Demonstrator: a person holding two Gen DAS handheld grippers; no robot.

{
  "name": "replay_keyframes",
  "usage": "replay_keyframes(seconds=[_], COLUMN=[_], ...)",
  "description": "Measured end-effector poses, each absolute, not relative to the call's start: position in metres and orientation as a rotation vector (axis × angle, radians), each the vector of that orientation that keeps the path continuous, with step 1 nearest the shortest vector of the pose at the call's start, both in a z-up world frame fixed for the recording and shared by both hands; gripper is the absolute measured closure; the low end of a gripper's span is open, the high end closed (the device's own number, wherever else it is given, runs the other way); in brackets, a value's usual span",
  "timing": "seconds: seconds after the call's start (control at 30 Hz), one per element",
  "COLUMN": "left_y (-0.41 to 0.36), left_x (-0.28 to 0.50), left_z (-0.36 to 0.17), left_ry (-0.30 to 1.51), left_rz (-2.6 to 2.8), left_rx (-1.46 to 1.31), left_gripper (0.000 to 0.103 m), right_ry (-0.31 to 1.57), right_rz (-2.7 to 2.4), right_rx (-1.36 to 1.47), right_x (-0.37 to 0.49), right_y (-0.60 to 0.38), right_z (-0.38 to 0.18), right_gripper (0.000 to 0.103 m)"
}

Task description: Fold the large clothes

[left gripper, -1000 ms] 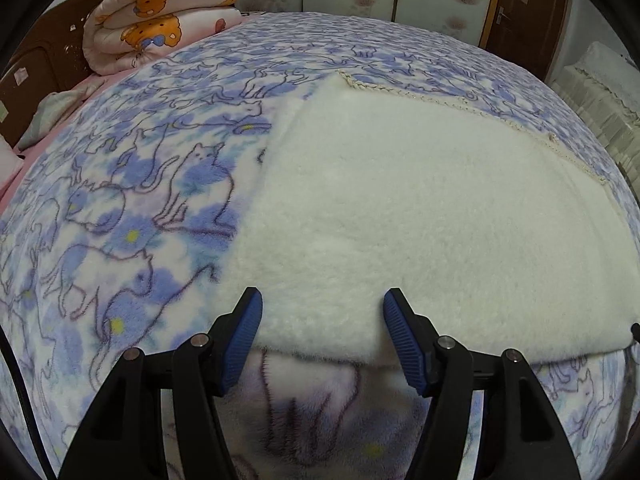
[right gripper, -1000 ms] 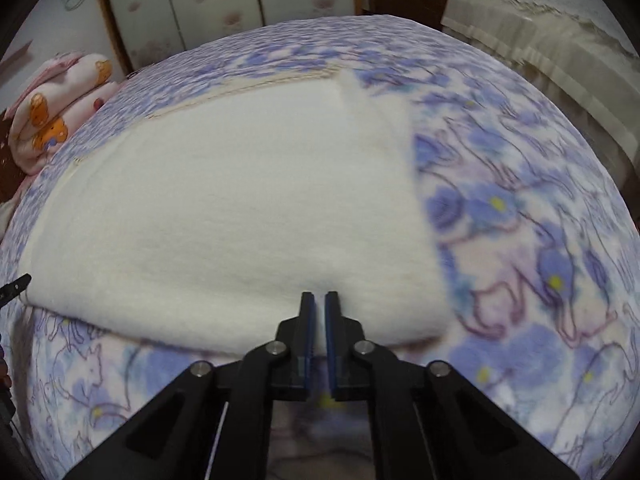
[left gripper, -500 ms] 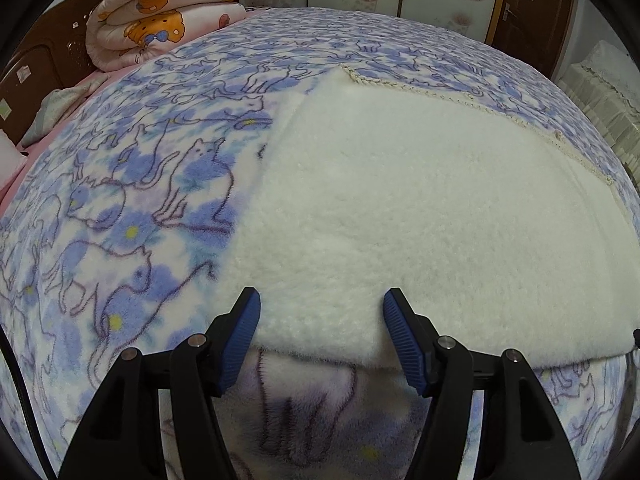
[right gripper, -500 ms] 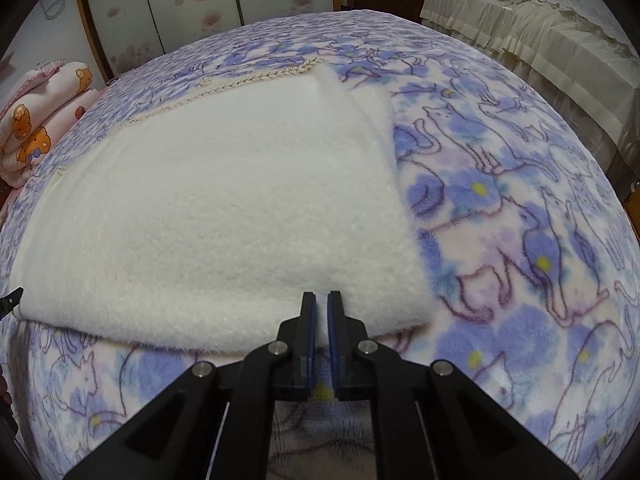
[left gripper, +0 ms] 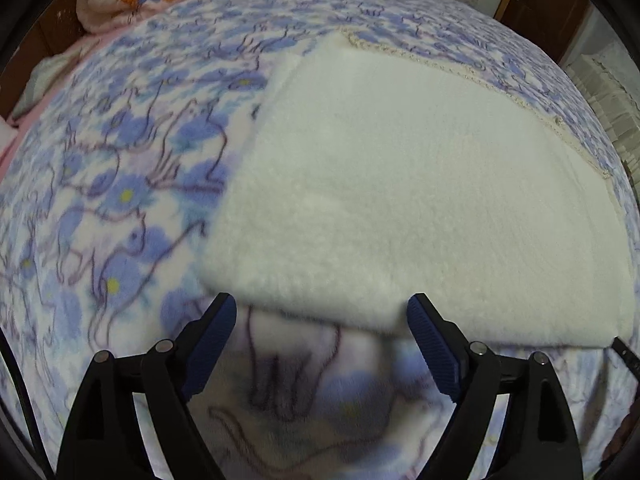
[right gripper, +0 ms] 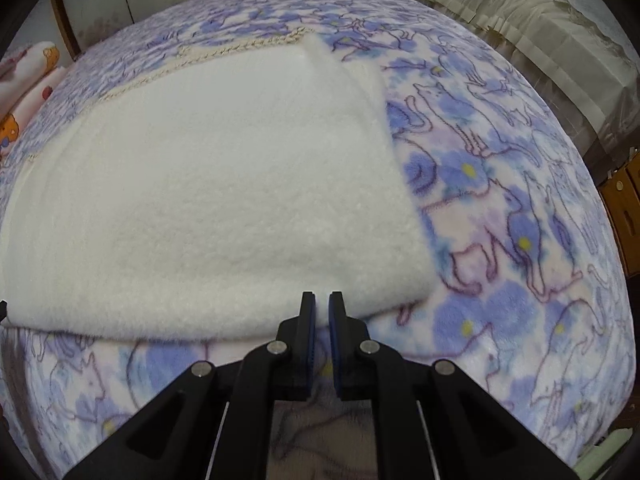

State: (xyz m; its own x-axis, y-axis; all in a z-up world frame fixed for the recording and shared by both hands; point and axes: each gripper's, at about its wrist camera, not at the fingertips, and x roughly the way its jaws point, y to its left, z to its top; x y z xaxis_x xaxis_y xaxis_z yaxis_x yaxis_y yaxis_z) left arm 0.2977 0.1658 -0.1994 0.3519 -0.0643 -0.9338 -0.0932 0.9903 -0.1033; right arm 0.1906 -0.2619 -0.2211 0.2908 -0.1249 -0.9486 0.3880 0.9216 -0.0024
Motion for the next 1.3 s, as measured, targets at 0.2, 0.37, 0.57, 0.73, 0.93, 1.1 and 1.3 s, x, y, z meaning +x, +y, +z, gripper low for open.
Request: replay_keyframes(seconds=[0.2, 0.37, 0.57, 0.73, 0.93, 1.1, 1.3], left_y=[0.158, 0.153, 0.153, 0.153, 0.161, 0.164, 0.168], left_x=[0.257, 0.213, 0.174, 0.159, 0.167, 0.182, 0.221], left_z=[-0.172, -0.137, -0.103, -0.094, -0.122, -0.161, -0.222], left_ry=[1.224, 1.147, 1.065, 1.003, 1.065, 1.043, 1.052], left_rz=[-0.035, -0.079, -0.150, -0.194, -0.239, -0.275, -0.333], left_rx=[-0.145, -0.148, -0.225, -0.281, -0.411, -0.525, -0.745], left_gripper=[0.008, 0.001, 0.001, 0.001, 0.001, 0.001, 0.001], right_ry=[1.218, 1.162, 1.088, 0.962, 0.840, 0.798, 0.788], right_rz=[-0.263, -0.209, -0.163, -0.143, -0.122, -0.114, -0.061], right_rx=[0.313, 0.292, 0.219, 0.138, 0.159, 0.153, 0.149], right_x=[0.154, 0.123, 0.100, 0.087, 0.089, 0.103, 0.132], right_y=[-0.236, -0.210, -0.184, -0.162, -0.148, -0.138, -0.128], right_z=[-0.188, -0.154, -0.122, -0.102, -0.104, -0.121, -0.145], right_gripper=[0.077, 0.066, 0.066, 0.066, 0.066, 0.066, 0.066])
